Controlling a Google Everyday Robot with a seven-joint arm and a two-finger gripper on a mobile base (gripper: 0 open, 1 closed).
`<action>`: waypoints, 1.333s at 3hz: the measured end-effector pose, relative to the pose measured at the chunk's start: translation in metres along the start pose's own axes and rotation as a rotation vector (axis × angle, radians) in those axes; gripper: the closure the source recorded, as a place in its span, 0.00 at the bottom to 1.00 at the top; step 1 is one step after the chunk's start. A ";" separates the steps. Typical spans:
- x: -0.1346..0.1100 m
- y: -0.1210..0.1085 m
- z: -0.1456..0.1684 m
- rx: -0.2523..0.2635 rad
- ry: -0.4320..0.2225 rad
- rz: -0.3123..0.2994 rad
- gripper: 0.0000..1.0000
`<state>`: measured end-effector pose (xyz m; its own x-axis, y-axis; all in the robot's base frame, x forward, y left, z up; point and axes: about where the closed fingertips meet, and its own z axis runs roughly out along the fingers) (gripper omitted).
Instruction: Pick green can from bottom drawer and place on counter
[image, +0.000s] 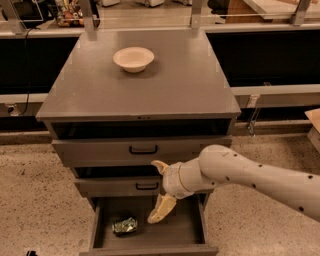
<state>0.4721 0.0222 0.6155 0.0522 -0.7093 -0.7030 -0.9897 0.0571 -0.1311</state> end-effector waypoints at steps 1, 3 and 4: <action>0.007 -0.008 0.014 0.067 -0.083 -0.026 0.00; 0.017 -0.021 0.045 0.042 -0.124 -0.022 0.00; 0.052 -0.034 0.070 0.179 -0.206 -0.098 0.00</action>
Offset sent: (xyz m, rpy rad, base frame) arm 0.0236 0.0229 -0.0545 0.1031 0.0290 0.0208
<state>0.5179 0.0325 0.5350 0.1908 -0.5612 -0.8054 -0.9402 0.1313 -0.3142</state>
